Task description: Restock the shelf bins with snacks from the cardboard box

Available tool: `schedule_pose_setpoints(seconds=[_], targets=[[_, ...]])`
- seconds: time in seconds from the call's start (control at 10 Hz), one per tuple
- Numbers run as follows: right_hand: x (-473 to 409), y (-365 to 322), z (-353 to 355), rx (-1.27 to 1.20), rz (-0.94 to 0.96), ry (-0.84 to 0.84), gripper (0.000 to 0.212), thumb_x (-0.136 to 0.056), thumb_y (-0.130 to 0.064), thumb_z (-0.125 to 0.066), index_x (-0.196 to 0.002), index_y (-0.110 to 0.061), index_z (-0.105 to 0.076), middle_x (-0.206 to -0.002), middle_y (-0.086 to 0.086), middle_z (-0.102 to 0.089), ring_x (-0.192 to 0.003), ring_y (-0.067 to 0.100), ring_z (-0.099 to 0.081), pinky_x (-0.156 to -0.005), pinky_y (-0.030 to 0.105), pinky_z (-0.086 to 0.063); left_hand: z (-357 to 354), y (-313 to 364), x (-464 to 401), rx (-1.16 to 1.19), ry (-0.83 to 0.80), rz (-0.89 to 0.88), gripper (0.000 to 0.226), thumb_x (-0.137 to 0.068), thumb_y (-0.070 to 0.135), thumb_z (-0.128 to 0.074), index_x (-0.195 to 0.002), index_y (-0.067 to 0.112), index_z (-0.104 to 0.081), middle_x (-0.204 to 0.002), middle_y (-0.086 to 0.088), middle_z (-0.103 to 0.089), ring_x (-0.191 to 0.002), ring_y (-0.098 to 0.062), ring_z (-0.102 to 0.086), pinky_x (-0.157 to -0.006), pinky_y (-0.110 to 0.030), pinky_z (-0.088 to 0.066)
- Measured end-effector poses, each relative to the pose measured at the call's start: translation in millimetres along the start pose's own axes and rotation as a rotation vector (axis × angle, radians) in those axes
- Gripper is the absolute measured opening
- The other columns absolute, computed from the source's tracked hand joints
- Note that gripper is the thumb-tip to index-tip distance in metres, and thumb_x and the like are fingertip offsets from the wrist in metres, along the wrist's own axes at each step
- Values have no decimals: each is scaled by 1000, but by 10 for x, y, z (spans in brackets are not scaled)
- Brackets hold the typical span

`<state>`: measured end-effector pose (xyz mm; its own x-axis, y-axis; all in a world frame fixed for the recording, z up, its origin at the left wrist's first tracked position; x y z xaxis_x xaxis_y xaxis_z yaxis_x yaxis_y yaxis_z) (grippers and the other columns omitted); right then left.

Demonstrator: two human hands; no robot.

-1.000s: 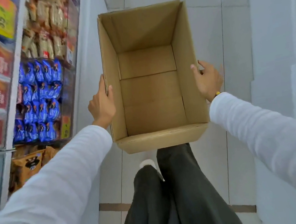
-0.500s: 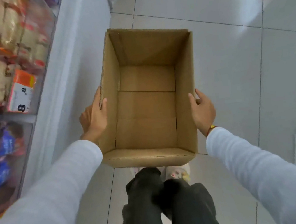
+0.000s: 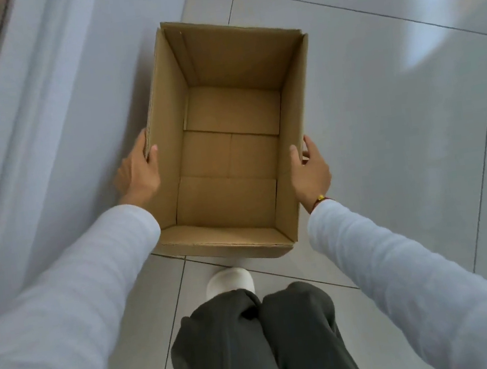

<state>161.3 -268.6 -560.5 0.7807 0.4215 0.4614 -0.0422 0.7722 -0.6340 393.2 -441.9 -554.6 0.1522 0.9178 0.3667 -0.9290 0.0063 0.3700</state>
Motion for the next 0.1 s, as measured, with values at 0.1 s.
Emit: schedule_pose_setpoints(seconds=[0.1], targets=[[96,-116,332,63,-40,-208,59,-98,-41,-47,-151,-24,-25,-151,5,-38,-138,26,-37,-113,45,-34,291,191,146,18,-142,103,59,-99,46,-41,-152,28,-20,-150,-8,-38,-134,-34,-39,-106,-50,-35]])
Point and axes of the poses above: each hand's wrist, its own x-axis away from the middle knuckle, its own z-axis out of the back of the hand, y = z × x, the point moved 1 cm from there along -x, towards the middle knuckle
